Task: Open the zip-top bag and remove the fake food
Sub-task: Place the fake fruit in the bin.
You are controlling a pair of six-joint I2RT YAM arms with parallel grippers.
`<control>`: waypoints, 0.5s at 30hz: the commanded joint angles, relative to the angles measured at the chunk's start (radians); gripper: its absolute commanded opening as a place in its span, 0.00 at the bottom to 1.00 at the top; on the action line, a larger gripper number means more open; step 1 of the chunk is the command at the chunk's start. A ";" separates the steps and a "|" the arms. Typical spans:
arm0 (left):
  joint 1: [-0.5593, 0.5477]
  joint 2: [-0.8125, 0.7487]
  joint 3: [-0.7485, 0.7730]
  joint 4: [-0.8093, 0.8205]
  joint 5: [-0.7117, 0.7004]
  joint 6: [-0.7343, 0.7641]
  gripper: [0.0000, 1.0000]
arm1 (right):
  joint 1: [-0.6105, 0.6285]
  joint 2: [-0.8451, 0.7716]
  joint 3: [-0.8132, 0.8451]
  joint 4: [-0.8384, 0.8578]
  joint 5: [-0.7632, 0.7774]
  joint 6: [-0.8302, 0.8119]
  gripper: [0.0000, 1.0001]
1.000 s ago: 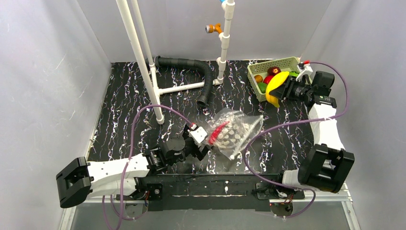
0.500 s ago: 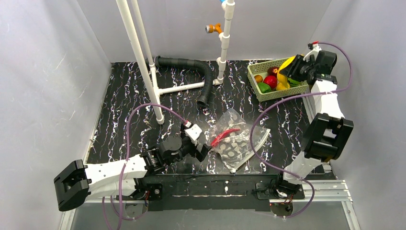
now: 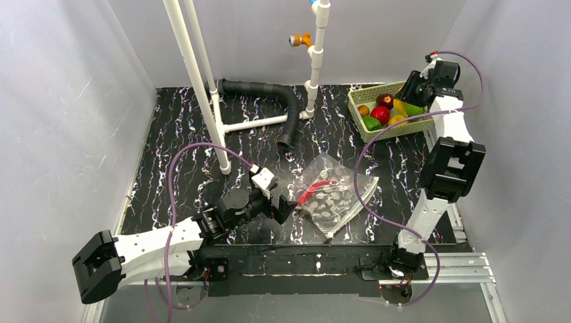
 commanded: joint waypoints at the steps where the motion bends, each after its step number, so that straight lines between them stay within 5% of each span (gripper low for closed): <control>1: 0.017 -0.016 -0.010 0.012 0.025 -0.049 0.98 | -0.001 0.035 0.069 0.005 0.114 -0.044 0.10; 9: 0.029 0.003 0.033 -0.044 0.066 -0.097 0.98 | 0.008 0.084 0.120 0.008 0.150 -0.101 0.79; 10: 0.030 0.004 0.036 -0.046 0.070 -0.099 0.98 | 0.008 0.084 0.123 0.008 0.155 -0.102 0.94; 15: 0.037 -0.001 0.042 -0.054 0.080 -0.126 0.98 | 0.008 0.038 0.088 -0.002 0.097 -0.137 0.98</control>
